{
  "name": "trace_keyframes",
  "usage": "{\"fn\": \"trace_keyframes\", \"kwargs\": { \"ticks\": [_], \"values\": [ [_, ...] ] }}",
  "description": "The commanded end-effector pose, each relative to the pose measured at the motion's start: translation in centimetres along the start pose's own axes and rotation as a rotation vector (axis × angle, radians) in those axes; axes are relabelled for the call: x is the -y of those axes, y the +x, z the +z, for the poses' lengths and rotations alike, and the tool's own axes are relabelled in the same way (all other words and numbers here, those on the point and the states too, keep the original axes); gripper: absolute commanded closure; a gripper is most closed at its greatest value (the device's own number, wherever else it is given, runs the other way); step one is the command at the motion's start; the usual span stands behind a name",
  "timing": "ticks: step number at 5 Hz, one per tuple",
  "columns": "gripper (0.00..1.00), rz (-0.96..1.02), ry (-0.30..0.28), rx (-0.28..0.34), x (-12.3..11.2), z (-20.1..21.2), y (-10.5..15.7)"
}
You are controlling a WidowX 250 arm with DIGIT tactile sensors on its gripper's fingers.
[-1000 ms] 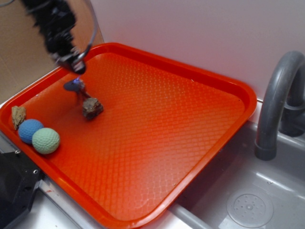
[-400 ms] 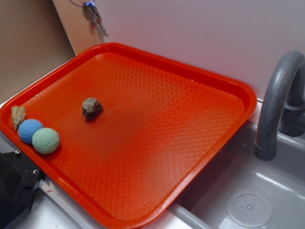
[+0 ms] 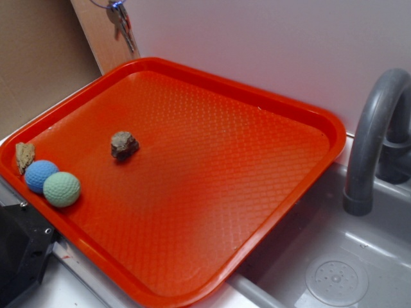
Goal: Grab the silver keys.
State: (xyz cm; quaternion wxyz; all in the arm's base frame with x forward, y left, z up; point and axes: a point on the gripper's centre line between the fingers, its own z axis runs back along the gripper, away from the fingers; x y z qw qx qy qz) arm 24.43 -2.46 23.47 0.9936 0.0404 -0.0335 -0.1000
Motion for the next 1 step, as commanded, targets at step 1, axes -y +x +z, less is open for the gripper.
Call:
{"fn": "trace_keyframes", "kwargs": {
  "ticks": [1],
  "values": [
    [1.0, 0.043, -0.036, 0.087, -0.87, 1.66, -1.07]
  ]
}}
